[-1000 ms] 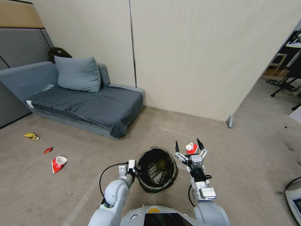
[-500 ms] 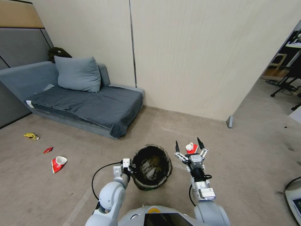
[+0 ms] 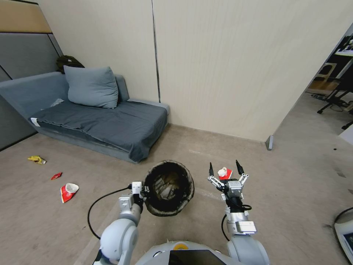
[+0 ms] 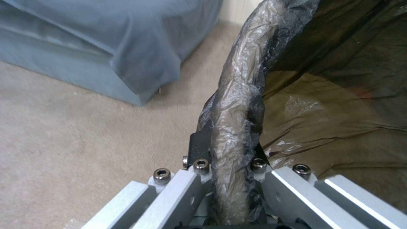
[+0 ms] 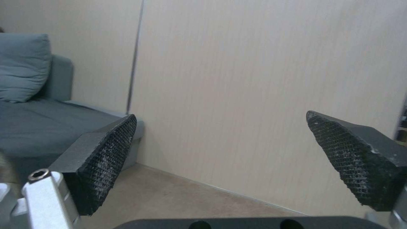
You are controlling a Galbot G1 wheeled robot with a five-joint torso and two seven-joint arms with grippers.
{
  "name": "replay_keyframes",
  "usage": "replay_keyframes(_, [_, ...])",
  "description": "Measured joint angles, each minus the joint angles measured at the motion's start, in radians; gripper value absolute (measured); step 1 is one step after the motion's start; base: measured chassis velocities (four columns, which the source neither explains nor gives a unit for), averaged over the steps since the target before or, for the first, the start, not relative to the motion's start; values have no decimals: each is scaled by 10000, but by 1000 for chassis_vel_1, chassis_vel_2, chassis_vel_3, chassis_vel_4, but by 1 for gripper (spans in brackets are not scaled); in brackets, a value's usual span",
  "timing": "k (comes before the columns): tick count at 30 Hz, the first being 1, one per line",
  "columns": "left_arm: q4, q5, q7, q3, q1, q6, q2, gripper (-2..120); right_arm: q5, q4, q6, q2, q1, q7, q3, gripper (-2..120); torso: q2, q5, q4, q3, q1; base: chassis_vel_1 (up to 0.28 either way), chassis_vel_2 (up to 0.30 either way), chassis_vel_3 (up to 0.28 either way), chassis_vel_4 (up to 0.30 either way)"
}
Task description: Pick up the trash bin, then pick up the garbage from the floor and place it into the trash bin.
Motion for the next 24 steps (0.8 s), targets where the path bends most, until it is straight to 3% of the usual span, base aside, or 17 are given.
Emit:
replay_keyframes(5, [-626,558,-210,354,489,-271,225,0,70,41,0,0,-4,64,93,100,0,1,0,0,0,0,0,0,0])
replay_keyframes(11, [-705,710,-561,617,737,-501,269,0,99,47,1,0,-23,105,191,100,0,1,0,0,0,0,0,0,0])
replay_keyframes(24, [-689,820,-567,870,731,-538,281,0,146,45,3,0,-31,125,279,100,0,0,-1,0,0,0,0,0,0])
